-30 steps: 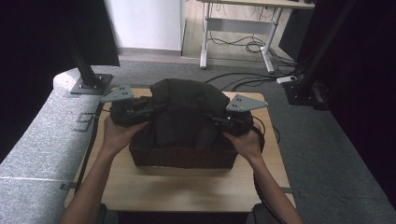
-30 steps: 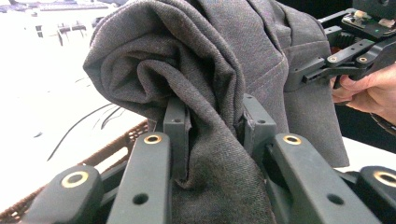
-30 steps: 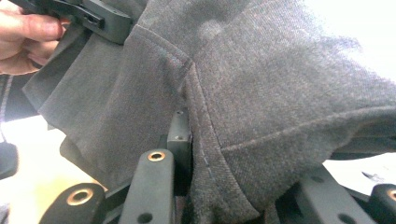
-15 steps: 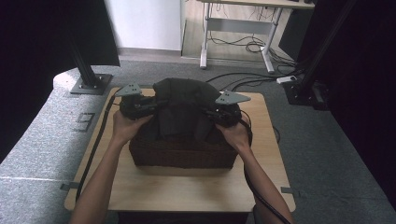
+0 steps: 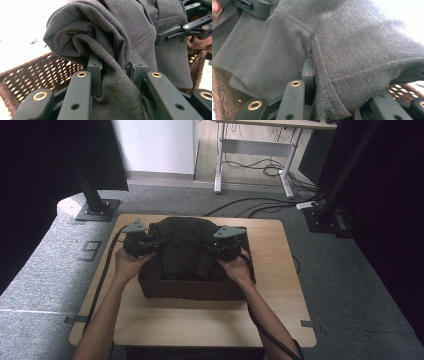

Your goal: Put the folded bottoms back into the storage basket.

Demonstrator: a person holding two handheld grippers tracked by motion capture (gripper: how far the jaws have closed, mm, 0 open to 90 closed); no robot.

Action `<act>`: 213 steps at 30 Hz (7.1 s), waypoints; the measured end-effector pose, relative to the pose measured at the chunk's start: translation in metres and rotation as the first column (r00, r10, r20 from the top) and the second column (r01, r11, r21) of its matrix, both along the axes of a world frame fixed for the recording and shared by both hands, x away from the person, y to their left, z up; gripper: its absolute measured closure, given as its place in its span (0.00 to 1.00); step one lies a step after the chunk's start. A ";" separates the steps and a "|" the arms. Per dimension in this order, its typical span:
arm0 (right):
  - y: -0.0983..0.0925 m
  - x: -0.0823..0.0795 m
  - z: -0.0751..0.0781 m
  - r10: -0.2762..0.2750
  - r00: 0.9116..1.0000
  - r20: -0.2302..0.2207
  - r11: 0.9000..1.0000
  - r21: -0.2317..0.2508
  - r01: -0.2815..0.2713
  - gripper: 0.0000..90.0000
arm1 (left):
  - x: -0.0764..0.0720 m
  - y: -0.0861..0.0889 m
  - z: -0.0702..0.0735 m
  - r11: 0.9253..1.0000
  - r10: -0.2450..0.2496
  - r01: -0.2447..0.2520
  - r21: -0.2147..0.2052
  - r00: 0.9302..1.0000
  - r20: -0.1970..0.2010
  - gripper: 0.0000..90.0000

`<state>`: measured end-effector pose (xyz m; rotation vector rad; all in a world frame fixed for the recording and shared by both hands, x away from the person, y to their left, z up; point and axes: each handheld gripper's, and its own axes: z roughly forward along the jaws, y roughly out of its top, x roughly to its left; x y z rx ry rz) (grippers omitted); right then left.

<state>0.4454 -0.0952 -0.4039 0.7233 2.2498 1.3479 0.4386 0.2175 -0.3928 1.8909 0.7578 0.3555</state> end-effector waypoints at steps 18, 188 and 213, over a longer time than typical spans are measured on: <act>-0.053 -0.003 -0.017 -0.093 0.992 -0.089 0.994 -0.059 0.087 0.74 | 0.013 -0.064 -0.023 0.995 -0.076 0.082 0.065 0.994 -0.082 0.77; -0.139 -0.064 -0.026 -0.379 0.884 -0.275 0.917 -0.244 0.317 0.81 | -0.073 0.011 -0.060 0.909 0.366 -0.326 0.259 0.922 -0.124 0.67; -0.156 -0.030 -0.018 -0.287 0.932 -0.220 0.958 -0.047 0.284 0.13 | -0.072 0.042 -0.056 0.969 0.231 -0.223 0.103 0.971 -0.066 0.16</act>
